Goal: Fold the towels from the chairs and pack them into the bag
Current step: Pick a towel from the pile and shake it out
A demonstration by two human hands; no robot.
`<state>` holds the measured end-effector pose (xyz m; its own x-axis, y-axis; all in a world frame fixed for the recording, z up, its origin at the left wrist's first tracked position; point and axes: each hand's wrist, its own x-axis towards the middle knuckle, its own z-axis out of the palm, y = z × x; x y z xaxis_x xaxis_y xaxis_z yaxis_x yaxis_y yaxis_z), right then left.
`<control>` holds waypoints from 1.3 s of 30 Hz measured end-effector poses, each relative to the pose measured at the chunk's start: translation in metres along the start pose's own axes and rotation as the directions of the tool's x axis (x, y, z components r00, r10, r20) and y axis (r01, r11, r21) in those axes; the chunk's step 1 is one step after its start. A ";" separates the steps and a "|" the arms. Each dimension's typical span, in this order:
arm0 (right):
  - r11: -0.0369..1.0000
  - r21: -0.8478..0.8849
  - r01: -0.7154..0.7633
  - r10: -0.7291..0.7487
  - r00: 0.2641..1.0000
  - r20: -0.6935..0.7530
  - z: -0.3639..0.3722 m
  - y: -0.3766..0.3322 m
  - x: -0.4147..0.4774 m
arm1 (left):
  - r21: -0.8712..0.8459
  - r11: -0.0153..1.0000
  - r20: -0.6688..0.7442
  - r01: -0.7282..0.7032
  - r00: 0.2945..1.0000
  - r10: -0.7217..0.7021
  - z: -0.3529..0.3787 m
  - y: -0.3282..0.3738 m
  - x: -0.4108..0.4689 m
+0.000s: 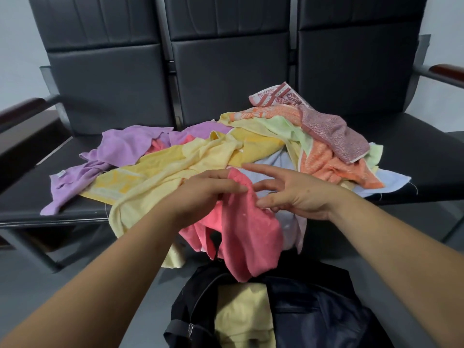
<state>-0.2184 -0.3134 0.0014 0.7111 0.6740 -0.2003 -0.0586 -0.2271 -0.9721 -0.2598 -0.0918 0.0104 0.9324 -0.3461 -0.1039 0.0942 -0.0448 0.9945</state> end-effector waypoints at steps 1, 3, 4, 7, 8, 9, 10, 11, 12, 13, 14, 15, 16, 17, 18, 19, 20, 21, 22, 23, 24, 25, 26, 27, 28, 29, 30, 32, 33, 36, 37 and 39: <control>0.994 -0.102 0.037 -0.037 0.999 0.003 0.001 -0.001 0.000 | 0.090 0.996 -0.008 -0.007 1.000 0.007 -0.003 0.002 -0.001; 0.969 -0.232 0.086 -0.091 0.996 -0.010 0.001 -0.006 -0.002 | 0.212 0.977 0.020 -0.006 1.000 0.002 -0.010 0.004 -0.005; 0.964 -0.248 0.093 -0.102 0.995 -0.022 0.001 -0.008 -0.001 | 0.238 0.971 0.042 -0.005 0.999 -0.005 -0.012 0.004 -0.008; 0.936 -0.338 0.098 -0.134 0.987 -0.084 0.007 -0.009 0.000 | 0.219 0.975 0.115 -0.039 0.993 0.013 -0.016 0.001 -0.015; 0.933 -0.347 0.096 -0.127 0.990 -0.067 0.011 -0.009 0.000 | 0.200 0.979 0.125 -0.049 0.992 0.024 -0.016 0.001 -0.016; 0.937 -0.336 0.095 -0.110 0.994 -0.025 0.015 -0.008 0.000 | 0.171 0.984 0.135 -0.059 0.990 0.036 -0.015 0.001 -0.016; 0.944 -0.318 0.092 -0.091 0.996 0.019 0.020 -0.006 0.001 | 0.143 0.987 0.150 -0.072 0.987 0.050 -0.015 0.002 -0.016; 0.948 -0.306 0.087 -0.076 0.996 0.047 0.022 -0.004 0.002 | 0.126 0.989 0.159 -0.082 0.985 0.062 -0.014 0.003 -0.015; 0.944 -0.317 0.089 -0.076 0.996 0.053 0.023 -0.004 0.002 | 0.122 0.988 0.157 -0.089 0.985 0.069 -0.013 0.005 -0.016; 0.941 -0.325 0.093 -0.084 0.996 0.042 0.023 -0.004 0.001 | 0.121 0.989 0.142 -0.089 0.987 0.071 -0.013 0.007 -0.016; 0.942 -0.325 0.085 -0.080 0.996 0.028 0.022 -0.006 0.000 | 0.115 0.990 0.121 -0.087 0.990 0.073 -0.014 0.008 -0.016; 0.943 -0.325 0.063 -0.062 0.998 0.013 0.020 -0.007 0.000 | 0.107 0.990 0.099 -0.089 0.992 0.078 -0.015 0.009 -0.017; 0.941 -0.335 0.040 -0.041 0.999 0.005 0.017 -0.009 -0.001 | 0.099 0.990 0.074 -0.097 0.993 0.090 -0.016 0.010 -0.017; 0.923 -0.384 0.022 -0.023 1.000 0.002 0.015 -0.012 -0.003 | 0.096 0.990 0.048 -0.107 0.994 0.102 -0.017 0.010 -0.018; 0.874 -0.486 0.004 0.000 1.000 0.008 0.013 -0.013 -0.004 | 0.093 0.989 0.019 -0.115 0.993 0.113 -0.018 0.011 -0.018; 0.793 -0.608 -0.025 0.036 0.999 0.006 0.009 -0.012 -0.004 | 0.084 0.989 -0.021 -0.118 0.993 0.120 -0.019 0.011 -0.018; 0.705 -0.706 -0.064 0.083 0.997 -0.008 0.005 -0.010 -0.005 | 0.061 0.991 -0.077 -0.119 0.989 0.124 -0.020 0.013 -0.017; 0.633 -0.767 -0.104 0.137 0.990 -0.021 0.000 -0.006 -0.006 | 0.018 0.993 -0.149 -0.118 0.982 0.120 -0.022 0.014 -0.016; 0.590 -0.795 -0.141 0.191 0.981 -0.032 -0.006 -0.002 -0.007 | -0.028 0.992 -0.223 -0.120 0.968 0.110 -0.024 0.015 -0.015; 0.573 -0.801 -0.170 0.228 0.973 -0.043 -0.012 0.002 -0.009 | -0.051 0.992 -0.289 -0.118 0.952 0.098 -0.027 0.016 -0.014; 0.573 -0.796 -0.194 0.241 0.968 -0.062 -0.017 0.005 -0.012 | -0.029 0.994 -0.342 -0.101 0.936 0.085 -0.031 0.015 -0.014; 0.592 -0.780 -0.204 0.219 0.972 -0.089 -0.022 0.007 -0.013 | 0.038 0.997 -0.381 -0.068 0.921 0.077 -0.036 0.014 -0.013; 0.633 -0.747 -0.204 0.164 0.978 -0.128 -0.025 0.008 -0.014 | 0.145 0.989 -0.394 -0.021 0.916 0.077 -0.041 0.011 -0.014; 0.687 -0.702 -0.186 0.088 0.981 -0.174 -0.027 0.007 -0.013 | 0.276 0.961 -0.388 0.029 0.918 0.083 -0.045 0.007 -0.014; 0.738 -0.658 -0.150 0.009 0.977 -0.214 -0.025 0.003 -0.013 | 0.385 0.921 -0.369 0.066 0.925 0.088 -0.048 0.002 -0.014; 0.780 -0.619 -0.096 -0.066 0.970 -0.233 -0.022 -0.001 -0.011 | 0.436 0.897 -0.336 0.074 0.938 0.086 -0.048 -0.002 -0.015; 0.810 -0.585 -0.032 -0.126 0.966 -0.227 -0.015 -0.008 -0.011 | 0.444 0.895 -0.267 0.044 0.960 0.085 -0.046 -0.006 -0.015; 0.822 -0.566 0.068 -0.211 0.959 -0.190 0.002 -0.021 -0.011 | 0.399 0.916 -0.090 -0.039 0.993 0.082 -0.034 -0.011 -0.013; 0.809 -0.579 0.107 -0.251 0.952 -0.175 0.009 -0.026 -0.010 | 0.362 0.931 -0.021 -0.046 0.998 0.057 -0.024 -0.009 -0.012; 0.753 -0.643 0.138 -0.311 0.936 -0.164 0.017 -0.033 -0.007 | 0.368 0.928 0.059 -0.057 0.998 0.038 -0.003 0.000 -0.009; 0.725 -0.681 0.105 -0.300 0.938 -0.175 0.014 -0.034 -0.007 | 0.420 0.904 0.042 -0.083 0.997 0.072 -0.002 0.003 -0.008; 0.632 -0.775 -0.020 -0.225 0.952 -0.208 0.005 -0.033 -0.008 | 0.470 0.874 -0.030 -0.121 0.988 0.153 -0.007 0.007 -0.008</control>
<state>-0.2256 -0.3077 0.0342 0.8358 0.5465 0.0534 0.4916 -0.7014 -0.5160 -0.2640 -0.0831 0.0187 0.9460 -0.3203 0.0498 -0.1943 -0.4375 0.8780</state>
